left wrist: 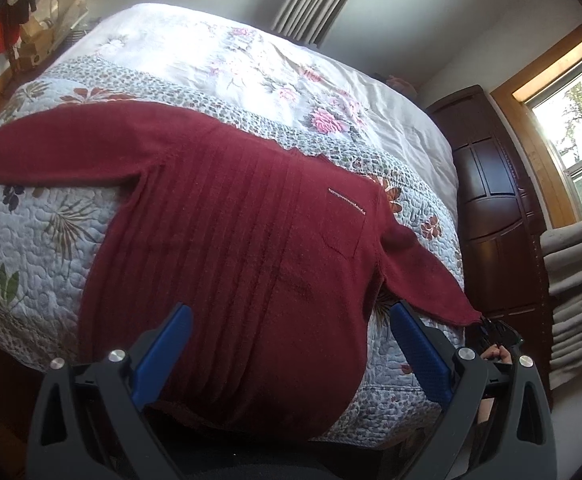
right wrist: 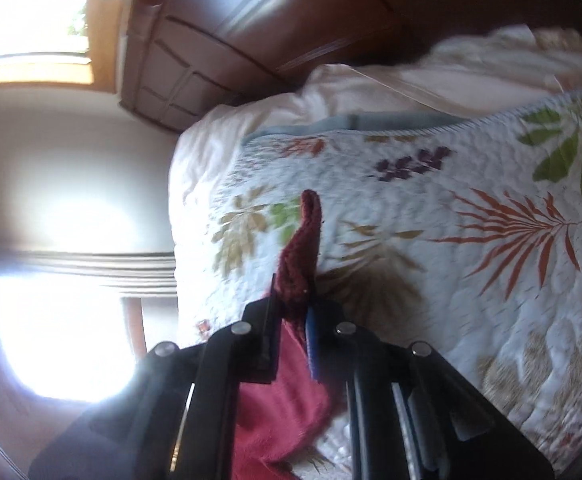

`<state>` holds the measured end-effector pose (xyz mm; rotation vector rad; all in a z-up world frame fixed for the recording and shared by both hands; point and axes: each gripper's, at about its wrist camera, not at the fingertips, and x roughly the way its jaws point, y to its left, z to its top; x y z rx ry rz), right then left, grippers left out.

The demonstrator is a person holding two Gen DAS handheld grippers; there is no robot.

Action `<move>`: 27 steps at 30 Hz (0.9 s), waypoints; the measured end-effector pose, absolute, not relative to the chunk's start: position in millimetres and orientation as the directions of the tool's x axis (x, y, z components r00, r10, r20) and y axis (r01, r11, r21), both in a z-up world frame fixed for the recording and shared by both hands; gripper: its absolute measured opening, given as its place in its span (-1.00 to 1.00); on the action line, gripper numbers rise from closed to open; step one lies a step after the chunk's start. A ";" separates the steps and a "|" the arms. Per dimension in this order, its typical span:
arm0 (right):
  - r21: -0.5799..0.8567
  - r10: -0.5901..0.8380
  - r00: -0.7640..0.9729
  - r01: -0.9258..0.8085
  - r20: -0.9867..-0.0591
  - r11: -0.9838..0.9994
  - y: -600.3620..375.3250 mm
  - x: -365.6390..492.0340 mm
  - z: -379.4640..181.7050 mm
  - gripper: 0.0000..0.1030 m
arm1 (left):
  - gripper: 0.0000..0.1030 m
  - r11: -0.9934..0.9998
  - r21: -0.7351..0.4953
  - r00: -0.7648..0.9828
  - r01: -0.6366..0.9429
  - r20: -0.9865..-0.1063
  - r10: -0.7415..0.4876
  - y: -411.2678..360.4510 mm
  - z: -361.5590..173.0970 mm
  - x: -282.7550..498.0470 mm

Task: Fold small clothes
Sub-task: 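Grasp the sweater sleeve cuff with the right gripper and lift it, then carry the sleeve across the sweater body with the right gripper and release it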

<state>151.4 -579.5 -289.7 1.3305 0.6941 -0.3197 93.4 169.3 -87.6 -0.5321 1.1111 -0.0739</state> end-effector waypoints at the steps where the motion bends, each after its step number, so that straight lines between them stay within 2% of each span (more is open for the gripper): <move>1: 0.779 0.170 0.768 0.569 -0.618 0.262 -573.3 154.4 -276.8 -0.81 | 0.93 0.859 -0.468 0.457 -0.207 -0.823 -0.338 175.0 -89.7 93.6; 4: 0.781 0.166 0.788 0.514 -0.593 0.355 -551.0 163.2 -233.1 -0.82 | 0.93 0.804 -0.548 0.435 -0.229 -0.797 -0.419 193.6 -98.9 99.1; 7: 0.773 0.173 0.805 0.449 -0.568 0.448 -521.3 174.9 -187.7 -0.82 | 0.93 0.818 -0.534 0.364 -0.214 -0.821 -0.441 200.8 -109.6 107.6; 10: 0.735 0.181 0.815 0.370 -0.550 0.568 -480.6 187.0 -138.5 -0.82 | 0.93 0.845 -0.513 0.363 -0.155 -0.825 -0.434 206.3 -112.6 111.8; 15: 0.652 0.216 0.825 0.223 -0.523 0.725 -398.7 205.3 -71.1 -0.82 | 0.93 0.779 -0.595 0.362 -0.198 -0.783 -0.506 240.2 -132.8 122.1; 22: 0.504 0.251 0.795 0.079 -0.553 0.860 -290.3 230.5 -36.8 -0.81 | 0.92 0.621 -0.757 0.394 -0.203 -0.644 -0.656 282.5 -148.0 139.9; 27: 0.409 0.278 0.739 -0.004 -0.614 0.912 -207.1 249.7 -48.3 -0.82 | 0.92 0.516 -0.838 0.470 -0.176 -0.532 -0.705 302.1 -140.1 154.0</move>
